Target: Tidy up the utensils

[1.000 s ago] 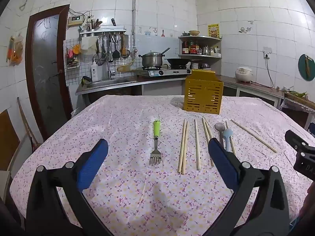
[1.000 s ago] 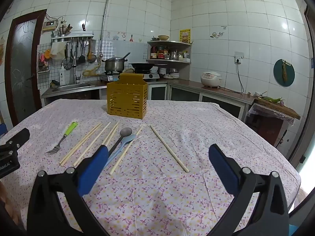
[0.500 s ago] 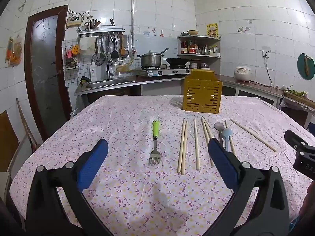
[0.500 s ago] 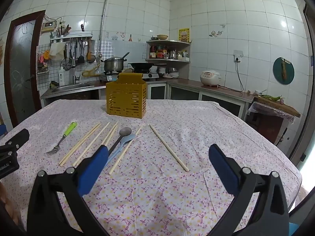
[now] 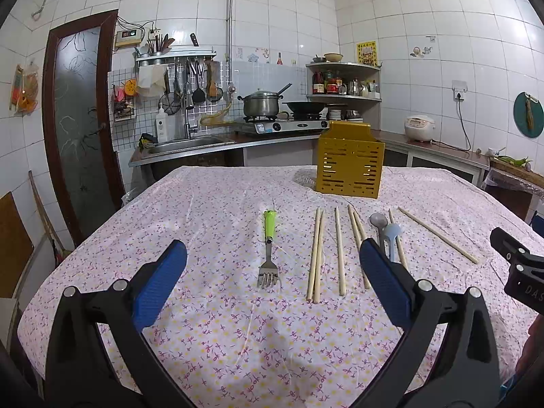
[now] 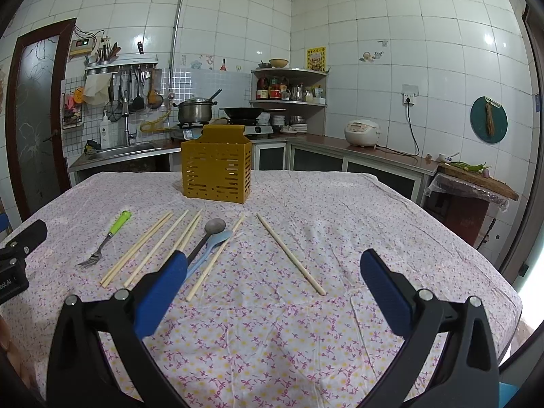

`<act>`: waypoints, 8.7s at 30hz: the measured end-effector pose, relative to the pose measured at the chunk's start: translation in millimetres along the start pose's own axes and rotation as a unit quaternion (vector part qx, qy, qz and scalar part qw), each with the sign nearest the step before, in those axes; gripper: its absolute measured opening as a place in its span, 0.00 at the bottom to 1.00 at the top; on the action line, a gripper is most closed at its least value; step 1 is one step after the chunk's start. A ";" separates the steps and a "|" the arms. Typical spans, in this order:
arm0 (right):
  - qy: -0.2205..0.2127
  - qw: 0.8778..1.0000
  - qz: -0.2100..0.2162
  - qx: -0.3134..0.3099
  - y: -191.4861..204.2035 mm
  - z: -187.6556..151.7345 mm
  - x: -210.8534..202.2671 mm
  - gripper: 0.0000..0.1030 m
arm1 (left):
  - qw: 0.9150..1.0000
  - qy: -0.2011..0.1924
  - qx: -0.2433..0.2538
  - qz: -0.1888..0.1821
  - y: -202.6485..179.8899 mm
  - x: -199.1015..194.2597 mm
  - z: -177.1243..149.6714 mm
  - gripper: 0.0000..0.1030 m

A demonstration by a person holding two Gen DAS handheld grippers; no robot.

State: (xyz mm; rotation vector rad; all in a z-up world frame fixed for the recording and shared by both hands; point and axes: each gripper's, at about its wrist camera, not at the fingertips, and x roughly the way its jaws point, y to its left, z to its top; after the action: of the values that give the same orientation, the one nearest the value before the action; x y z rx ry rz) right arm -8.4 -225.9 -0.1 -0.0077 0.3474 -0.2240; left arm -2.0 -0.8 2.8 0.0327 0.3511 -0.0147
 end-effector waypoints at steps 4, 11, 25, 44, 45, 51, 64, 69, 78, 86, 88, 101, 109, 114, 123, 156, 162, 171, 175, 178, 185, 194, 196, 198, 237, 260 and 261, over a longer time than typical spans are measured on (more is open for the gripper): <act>-0.001 1.000 0.001 0.002 -0.5 -0.2 0.3 0.96 | 1.000 0.001 0.003 0.001 -0.2 2.0 -0.5 0.95; -0.001 1.000 -0.001 0.003 1.6 -2.1 -0.2 0.96 | 1.000 0.000 0.002 0.001 0.4 2.3 0.1 0.95; 0.001 1.000 -0.003 0.008 -3.1 2.9 6.3 0.96 | 1.000 -0.003 0.000 -0.005 2.3 4.7 0.7 0.95; 0.001 1.000 0.000 0.011 -3.2 7.2 5.0 0.96 | 1.000 0.005 -0.007 -0.008 3.1 8.2 3.0 0.95; 0.001 1.000 0.000 0.011 -3.4 7.0 5.1 0.96 | 1.000 0.005 -0.008 -0.009 3.2 8.2 3.0 0.95; -0.001 1.000 0.000 0.012 -4.0 7.0 3.2 0.96 | 1.000 0.007 -0.008 -0.015 5.1 9.2 2.6 0.95; -0.001 1.000 -0.001 0.009 -3.6 6.0 3.2 0.96 | 1.000 0.008 -0.012 -0.023 6.2 8.9 2.3 0.95; 0.004 1.000 0.000 0.002 -1.5 3.8 6.1 0.96 | 0.999 0.016 -0.016 -0.029 7.3 11.9 2.7 0.95; 0.015 1.000 -0.003 -0.010 -2.3 -1.8 11.7 0.96 | 0.999 0.032 0.000 -0.022 4.0 20.1 -1.6 0.95; 0.049 0.999 0.007 -0.010 -3.9 -7.6 22.7 0.96 | 0.998 0.040 0.024 -0.032 -0.4 19.8 -6.3 0.95; 0.056 0.998 0.008 -0.013 -3.5 -8.4 24.6 0.96 | 0.998 0.040 0.026 -0.028 0.2 20.5 -6.1 0.95; 0.151 0.988 0.028 -0.017 -12.6 25.4 91.2 0.96 | 0.991 0.126 0.037 -0.004 0.1 83.4 32.2 0.95; 0.235 0.968 0.048 -0.075 -5.7 60.6 173.2 0.96 | 0.976 0.211 0.051 -0.023 5.7 158.5 68.9 0.95; 0.298 0.950 0.075 -0.064 -2.0 64.9 231.0 0.96 | 0.967 0.249 0.053 -0.034 0.8 197.2 75.7 0.87; 0.389 0.914 0.094 -0.068 6.5 59.6 304.7 0.70 | 0.920 0.389 0.002 -0.052 15.6 280.1 62.5 0.54; 0.466 0.878 0.093 -0.052 5.4 58.0 362.0 0.07 | 0.883 0.464 0.022 -0.068 8.0 338.7 58.7 0.14; 0.436 0.895 0.092 -0.030 -14.8 68.3 344.3 0.06 | 0.888 0.454 0.015 -0.069 19.0 328.6 60.8 0.14; 0.348 0.933 0.092 0.017 -46.3 100.7 309.4 0.06 | 0.922 0.377 0.002 -0.088 18.3 290.8 98.1 0.14; 0.302 0.948 0.093 0.036 -48.8 115.4 293.5 0.06 | 0.940 0.325 0.000 -0.103 18.0 270.1 125.2 0.14; 0.261 0.962 0.078 0.025 -45.0 127.0 282.7 0.06 | 0.953 0.284 0.002 -0.101 12.0 263.9 133.1 0.14; 0.160 0.985 0.067 0.020 -34.9 152.5 264.6 0.06 | 0.965 0.237 0.002 -0.116 -10.3 257.0 160.5 0.14; 0.072 0.993 0.079 0.043 -29.6 200.1 247.3 0.06 | 0.975 0.182 0.009 -0.126 -30.8 253.5 204.2 0.14; 0.055 0.994 0.079 0.048 -27.5 210.8 246.9 0.06 | 0.977 0.173 0.011 -0.127 -35.4 252.0 217.6 0.14; 0.037 0.994 0.083 0.054 -25.3 224.1 247.6 0.06 | 0.978 0.164 0.008 -0.131 -39.5 252.3 233.2 0.14; 0.009 0.990 0.129 0.050 34.7 211.5 363.8 0.06 | 0.984 0.123 0.028 -0.128 -99.8 356.7 221.5 0.14; 0.084 0.989 0.105 0.058 3.8 208.6 320.9 0.58 | 0.989 0.087 -0.014 -0.117 -52.3 299.5 236.0 0.86; 0.092 0.990 0.095 0.052 1.0 205.1 314.3 0.58 | 0.990 0.083 -0.015 -0.111 -46.5 291.3 235.5 0.93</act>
State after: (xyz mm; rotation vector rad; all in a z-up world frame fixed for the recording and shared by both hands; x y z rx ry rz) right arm 349.0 -300.1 87.0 0.1486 0.5176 -0.0526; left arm 351.6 -58.0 122.2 -0.0345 0.5203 -0.2281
